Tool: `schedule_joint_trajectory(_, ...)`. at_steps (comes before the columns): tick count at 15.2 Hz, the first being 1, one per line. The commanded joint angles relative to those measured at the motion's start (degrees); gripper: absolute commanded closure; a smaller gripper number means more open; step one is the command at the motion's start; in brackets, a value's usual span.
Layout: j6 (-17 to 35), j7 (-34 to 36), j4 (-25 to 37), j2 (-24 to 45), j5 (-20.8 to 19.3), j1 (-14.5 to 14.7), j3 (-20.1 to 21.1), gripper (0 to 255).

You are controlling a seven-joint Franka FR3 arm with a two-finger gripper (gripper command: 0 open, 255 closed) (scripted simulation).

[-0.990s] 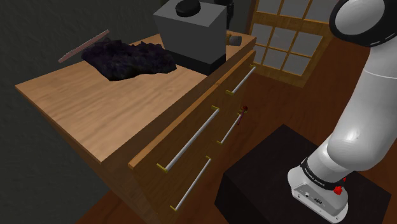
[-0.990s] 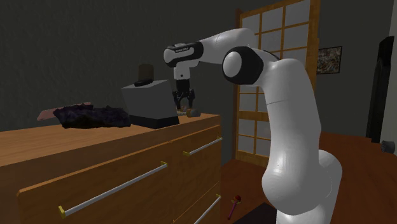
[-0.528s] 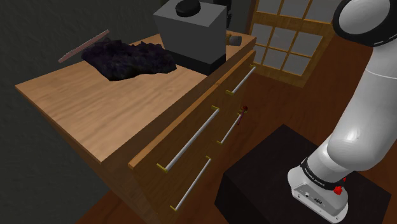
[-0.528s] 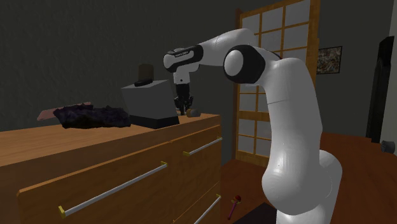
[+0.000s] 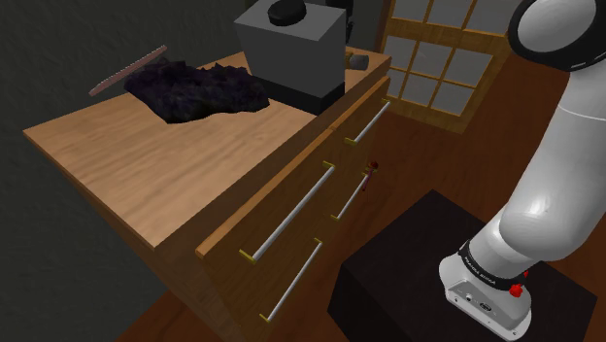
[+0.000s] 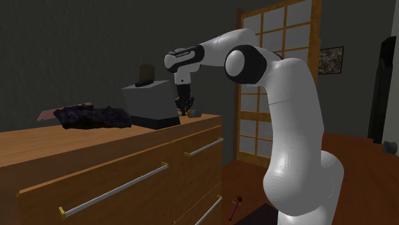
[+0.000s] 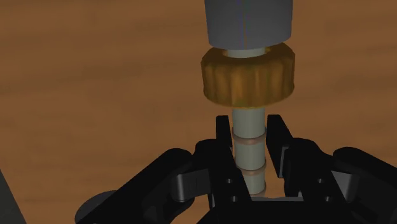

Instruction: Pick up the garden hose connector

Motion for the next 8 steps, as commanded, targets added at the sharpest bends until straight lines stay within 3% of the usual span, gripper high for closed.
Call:
schedule_joint_trajectory(1,-0.9,-0.1,1.1,0.2,0.0,0.0,0.0,255)
schedule_joint_trajectory(8,-7.5,-0.5,10.1,2.6,-0.1,0.2,0.0,255)
